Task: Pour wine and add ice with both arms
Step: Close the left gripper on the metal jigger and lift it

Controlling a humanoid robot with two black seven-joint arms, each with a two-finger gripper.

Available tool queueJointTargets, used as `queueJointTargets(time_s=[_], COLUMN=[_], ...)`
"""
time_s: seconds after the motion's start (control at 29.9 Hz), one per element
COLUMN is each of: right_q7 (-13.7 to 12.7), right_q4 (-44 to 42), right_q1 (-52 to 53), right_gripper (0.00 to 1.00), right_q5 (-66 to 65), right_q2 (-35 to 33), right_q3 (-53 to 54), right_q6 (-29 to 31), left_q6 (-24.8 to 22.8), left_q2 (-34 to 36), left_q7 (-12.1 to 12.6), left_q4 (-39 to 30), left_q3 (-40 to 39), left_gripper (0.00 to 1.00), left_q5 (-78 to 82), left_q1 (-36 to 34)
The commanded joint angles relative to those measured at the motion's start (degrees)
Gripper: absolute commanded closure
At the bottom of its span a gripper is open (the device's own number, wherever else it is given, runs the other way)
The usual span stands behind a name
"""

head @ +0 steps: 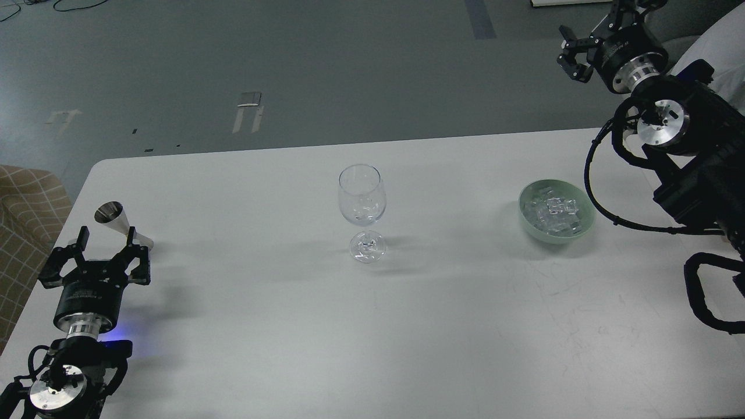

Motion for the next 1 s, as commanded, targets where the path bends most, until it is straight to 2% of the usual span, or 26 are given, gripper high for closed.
queueJointTargets(time_s=[0.0, 0.27, 0.6, 0.7, 0.97], right_q7=[-0.01, -0.01, -0.01, -0.01, -0.10], right_q4=[0.09, 0.18, 0.26, 0.26, 0.26], right_q1=[-0.24, 0.02, 0.11, 0.11, 0.38], right_gripper=[0.00, 0.00, 0.00, 0.00, 0.00], right_q5=[0.00, 0.00, 0.00, -0.09, -0.09], right_q2=[0.00, 0.00, 0.09, 0.09, 0.35], right_q3=[0.00, 0.00, -0.09, -0.09, -0.09], right_q6=[0.00, 0.00, -0.52, -0.61, -1.49], left_q6=[0.44, 0.18, 0.18, -0.17, 1.58], left_q2=[-0.05, 0.12, 0.30, 0.30, 0.21], left_q7=[0.05, 0.31, 0.05, 0.13, 0.05], left_q4=[0.67, 6.21, 7.17, 9.46, 10.25], left_q3=[1.38, 1.38, 0.76, 0.59, 1.11], left_gripper=[0.28, 0.28, 0.28, 0.28, 0.28], left_q5=[0.62, 0.54, 0.45, 0.45, 0.45], left_q1=[-1.61, -5.13, -5.22, -5.49, -7.59])
